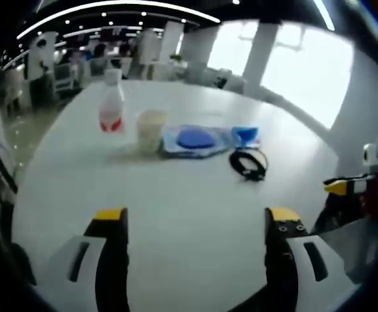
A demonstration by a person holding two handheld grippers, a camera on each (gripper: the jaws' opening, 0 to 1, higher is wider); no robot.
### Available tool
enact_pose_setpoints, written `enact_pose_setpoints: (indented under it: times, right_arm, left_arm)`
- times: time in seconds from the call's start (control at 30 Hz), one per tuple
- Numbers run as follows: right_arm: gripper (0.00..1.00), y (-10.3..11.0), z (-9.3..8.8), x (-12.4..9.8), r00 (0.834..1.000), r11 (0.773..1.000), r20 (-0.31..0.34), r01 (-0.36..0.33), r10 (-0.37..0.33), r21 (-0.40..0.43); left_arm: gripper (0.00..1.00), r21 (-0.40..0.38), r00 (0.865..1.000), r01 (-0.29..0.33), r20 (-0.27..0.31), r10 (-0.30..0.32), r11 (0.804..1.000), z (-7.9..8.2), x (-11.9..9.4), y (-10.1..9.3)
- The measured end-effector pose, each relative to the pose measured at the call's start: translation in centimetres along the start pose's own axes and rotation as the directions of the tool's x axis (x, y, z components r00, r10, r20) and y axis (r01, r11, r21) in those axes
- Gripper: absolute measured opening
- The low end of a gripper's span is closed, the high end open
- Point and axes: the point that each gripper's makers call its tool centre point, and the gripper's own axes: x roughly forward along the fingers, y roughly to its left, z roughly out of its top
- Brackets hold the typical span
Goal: Arrange the tabletop items into an orderly group along one side of the table until the central work area is clear of visible clutter.
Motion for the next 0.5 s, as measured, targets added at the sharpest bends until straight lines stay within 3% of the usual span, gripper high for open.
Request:
enact_pose_setpoints:
  times: [0.2,0.33,0.5]
  right_arm:
    - [0.65,-0.1,-0.4,0.2,1.0,1.0,-0.004,0.008,-0.008,-0.006]
    - [0.65,0.6,-0.4,0.5,1.0,0.999,-0.015,-0.016,0.016,-0.033]
    - [0.64,0.5,-0.6,0.4,1.0,0.999,-0.02,-0.015,0.014,-0.039]
  left_arm:
    - [0.82,0.032,1.0,0.02,0.0,-0.02,0.999,0.1,0.0,-0.9]
    - [0.82,-0.012,0.999,0.052,0.014,-0.052,0.999,0.7,0.1,-1.2]
    - [0.81,-0.056,0.999,0.03,-0.016,-0.031,0.998,0.1,-0.5,-0.3]
